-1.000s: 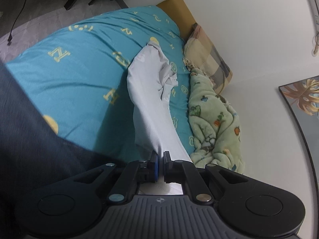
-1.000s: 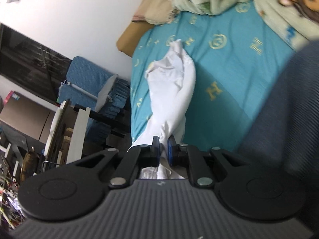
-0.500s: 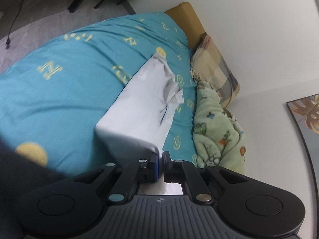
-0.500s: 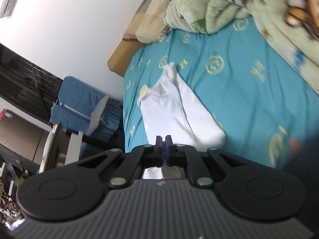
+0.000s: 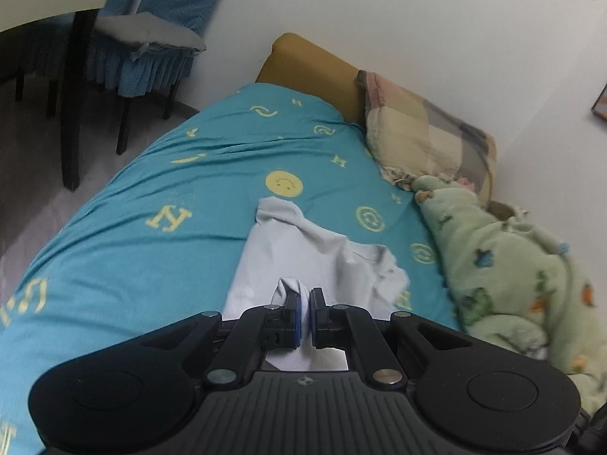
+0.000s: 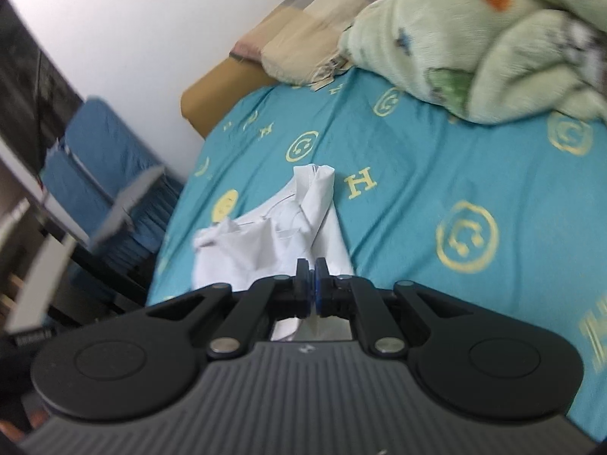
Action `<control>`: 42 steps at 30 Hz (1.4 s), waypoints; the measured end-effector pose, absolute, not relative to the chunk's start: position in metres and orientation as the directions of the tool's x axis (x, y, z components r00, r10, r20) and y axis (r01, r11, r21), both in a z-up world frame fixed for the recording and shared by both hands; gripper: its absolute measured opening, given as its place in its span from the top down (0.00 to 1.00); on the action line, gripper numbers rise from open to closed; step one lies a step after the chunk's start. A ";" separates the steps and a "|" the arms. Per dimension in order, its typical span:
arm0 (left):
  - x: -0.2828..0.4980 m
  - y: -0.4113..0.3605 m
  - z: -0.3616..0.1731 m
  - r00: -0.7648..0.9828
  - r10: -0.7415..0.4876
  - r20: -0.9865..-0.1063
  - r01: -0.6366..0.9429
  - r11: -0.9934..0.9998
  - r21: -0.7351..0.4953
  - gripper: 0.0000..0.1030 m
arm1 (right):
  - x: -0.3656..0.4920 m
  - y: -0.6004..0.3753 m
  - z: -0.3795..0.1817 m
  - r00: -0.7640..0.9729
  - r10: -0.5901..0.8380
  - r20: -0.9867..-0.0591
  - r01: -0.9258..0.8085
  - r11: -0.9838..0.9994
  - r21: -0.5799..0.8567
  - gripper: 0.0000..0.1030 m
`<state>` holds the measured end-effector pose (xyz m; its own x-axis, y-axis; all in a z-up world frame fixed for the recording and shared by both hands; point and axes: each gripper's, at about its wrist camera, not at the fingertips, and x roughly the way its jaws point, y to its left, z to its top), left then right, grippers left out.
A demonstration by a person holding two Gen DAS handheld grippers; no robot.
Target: Fold clothes
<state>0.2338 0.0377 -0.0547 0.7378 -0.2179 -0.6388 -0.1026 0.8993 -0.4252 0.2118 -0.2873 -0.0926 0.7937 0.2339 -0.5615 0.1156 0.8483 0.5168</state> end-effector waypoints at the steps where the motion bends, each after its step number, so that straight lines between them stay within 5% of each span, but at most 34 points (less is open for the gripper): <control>1: 0.248 0.035 -0.064 0.739 -0.204 -0.642 -0.099 0.910 -0.404 0.95 | 0.225 -0.284 -0.101 0.794 0.230 -0.562 0.096 0.866 0.491 0.95; 11: 0.296 0.028 -0.127 0.701 -0.163 -0.695 -0.015 0.970 -0.243 0.87 | 0.265 -0.261 -0.137 0.787 0.207 -0.581 -0.009 0.946 0.325 0.90; 13: 0.288 0.025 -0.117 0.721 -0.148 -0.677 0.003 0.978 -0.210 0.49 | 0.262 -0.259 -0.135 0.785 0.207 -0.584 -0.024 0.952 0.306 0.79; 15: 0.277 0.021 -0.105 0.747 -0.130 -0.652 0.022 0.985 -0.171 0.24 | 0.253 -0.257 -0.128 0.794 0.203 -0.573 -0.039 0.958 0.285 0.29; 17: 0.261 0.016 -0.090 0.772 -0.134 -0.621 0.054 0.988 -0.145 0.20 | 0.237 -0.255 -0.116 0.815 0.203 -0.543 -0.059 0.961 0.270 0.17; 24: 0.188 -0.002 -0.038 0.828 -0.130 -0.546 0.111 0.992 -0.067 0.03 | 0.173 -0.243 -0.065 0.858 0.199 -0.473 -0.094 0.967 0.237 0.18; 42: 0.050 -0.005 -0.013 0.877 -0.151 -0.456 0.130 0.988 -0.077 0.01 | 0.071 -0.237 -0.034 0.884 0.157 -0.439 -0.060 0.972 0.227 0.18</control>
